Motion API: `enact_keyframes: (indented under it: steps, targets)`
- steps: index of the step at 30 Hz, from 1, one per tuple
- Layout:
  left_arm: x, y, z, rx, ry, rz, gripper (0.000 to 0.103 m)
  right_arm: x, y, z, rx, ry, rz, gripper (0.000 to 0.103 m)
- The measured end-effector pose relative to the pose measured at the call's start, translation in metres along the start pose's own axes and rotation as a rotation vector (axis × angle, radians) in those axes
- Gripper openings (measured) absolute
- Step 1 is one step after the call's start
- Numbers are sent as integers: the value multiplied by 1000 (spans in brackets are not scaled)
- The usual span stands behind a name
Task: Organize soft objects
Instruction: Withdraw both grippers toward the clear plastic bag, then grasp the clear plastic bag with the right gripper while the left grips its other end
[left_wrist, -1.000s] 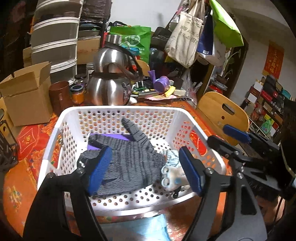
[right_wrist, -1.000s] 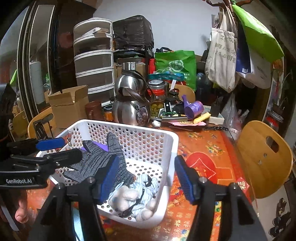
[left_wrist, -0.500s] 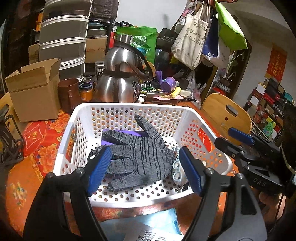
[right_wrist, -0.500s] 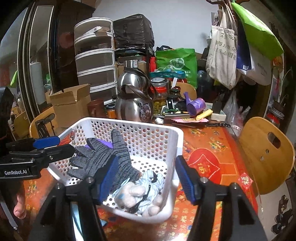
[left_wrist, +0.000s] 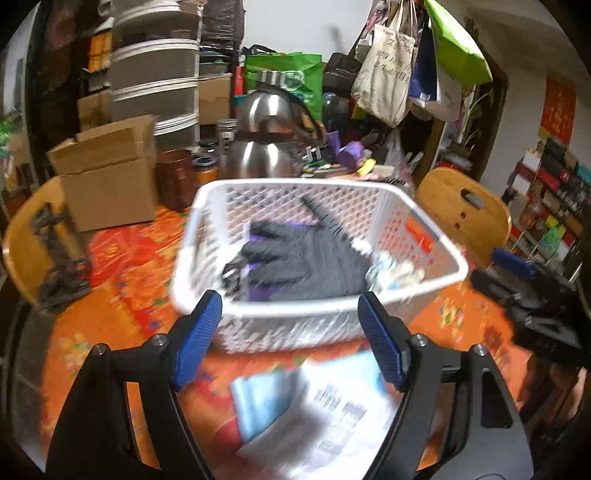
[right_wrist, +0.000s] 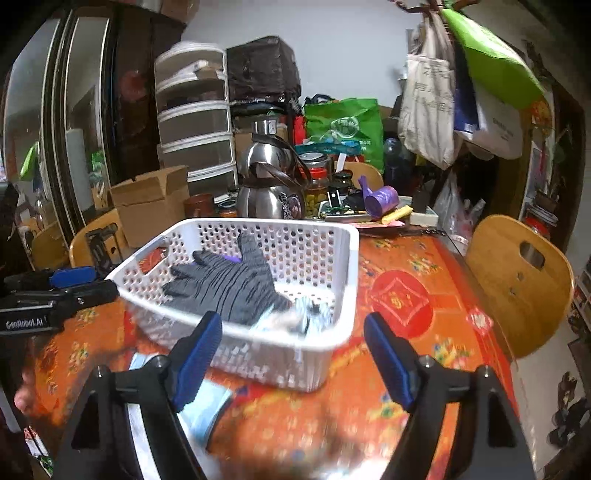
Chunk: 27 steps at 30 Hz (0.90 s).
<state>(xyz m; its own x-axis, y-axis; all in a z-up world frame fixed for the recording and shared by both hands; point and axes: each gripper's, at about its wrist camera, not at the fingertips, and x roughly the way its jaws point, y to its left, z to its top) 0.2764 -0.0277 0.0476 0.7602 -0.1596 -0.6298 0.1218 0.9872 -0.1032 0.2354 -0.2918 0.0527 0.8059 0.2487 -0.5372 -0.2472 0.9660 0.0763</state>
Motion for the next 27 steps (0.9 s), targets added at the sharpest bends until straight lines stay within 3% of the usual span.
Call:
enact_keyframes:
  steps: [2,10,16,19,23,27]
  targets:
    - [-16,13,-21,-16,16,-31,81,-12,1,-24,19,22,15,84]
    - [-42,63,-126,-125,90,6,81,-24,22,-123,38,179,89,85]
    - [-28,64,-184,-129,178,-9,81,-28,35,-152,49,188,97,84]
    - [-24,58,-192,-100,174,1,81,-25,41,-153,30,192,100,80]
    - [-19,47,-192,-59,172,-13,81,-14,48,-153,16,227,124,57]
    - [-13,43,-185,-45,165,-35,81,-7,41,-151,50,249,118,54]
